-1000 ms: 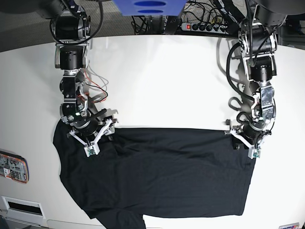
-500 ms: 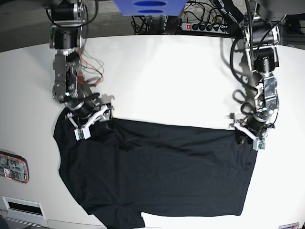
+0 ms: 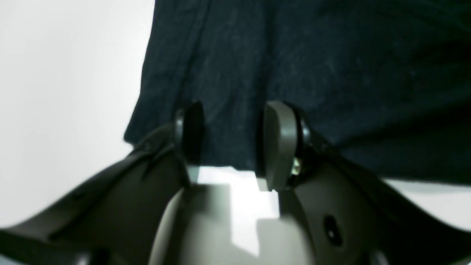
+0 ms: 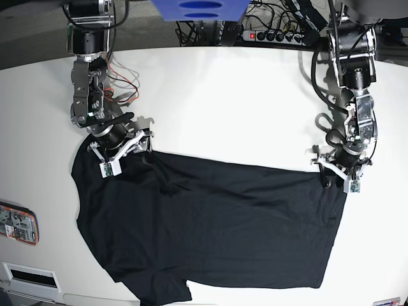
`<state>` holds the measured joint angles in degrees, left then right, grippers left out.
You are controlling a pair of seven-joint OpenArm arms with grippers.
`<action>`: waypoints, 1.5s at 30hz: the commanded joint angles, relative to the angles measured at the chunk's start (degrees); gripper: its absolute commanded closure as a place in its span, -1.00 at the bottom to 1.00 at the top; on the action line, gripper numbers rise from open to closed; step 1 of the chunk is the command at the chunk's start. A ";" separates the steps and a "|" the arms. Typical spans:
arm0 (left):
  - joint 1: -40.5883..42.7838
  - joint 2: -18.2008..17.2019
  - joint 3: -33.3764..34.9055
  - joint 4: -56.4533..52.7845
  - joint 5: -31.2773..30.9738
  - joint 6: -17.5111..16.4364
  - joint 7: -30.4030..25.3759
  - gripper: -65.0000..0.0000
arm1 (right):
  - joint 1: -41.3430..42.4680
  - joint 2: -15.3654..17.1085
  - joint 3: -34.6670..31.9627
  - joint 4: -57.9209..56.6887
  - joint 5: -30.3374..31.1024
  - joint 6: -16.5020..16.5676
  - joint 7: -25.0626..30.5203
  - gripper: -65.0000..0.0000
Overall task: Fold the T-shirt properly
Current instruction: 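Drag the shirt toward the robot base with both grippers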
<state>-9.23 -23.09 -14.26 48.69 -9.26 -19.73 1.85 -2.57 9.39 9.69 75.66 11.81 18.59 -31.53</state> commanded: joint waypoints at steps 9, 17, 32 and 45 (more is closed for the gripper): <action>7.87 -0.78 -1.08 12.02 2.27 1.04 17.80 0.19 | -4.07 1.73 -0.24 4.47 -1.13 -0.17 -6.58 -0.42; 11.48 -0.34 -4.24 22.21 2.27 1.04 25.10 0.19 | -5.65 1.82 0.02 7.29 -1.13 -0.17 -9.57 -0.42; 32.31 5.38 -12.68 48.50 2.36 0.96 30.11 0.19 | -18.93 3.40 4.94 19.33 -0.78 -0.17 -9.83 -0.42; 47.17 9.16 -15.76 64.41 2.36 1.04 29.76 0.19 | -29.04 3.76 7.41 26.10 -0.78 -0.17 -9.39 -0.42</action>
<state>37.95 -13.23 -29.67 111.72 -6.61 -18.92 32.73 -30.85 12.69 16.93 101.51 11.35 18.46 -39.00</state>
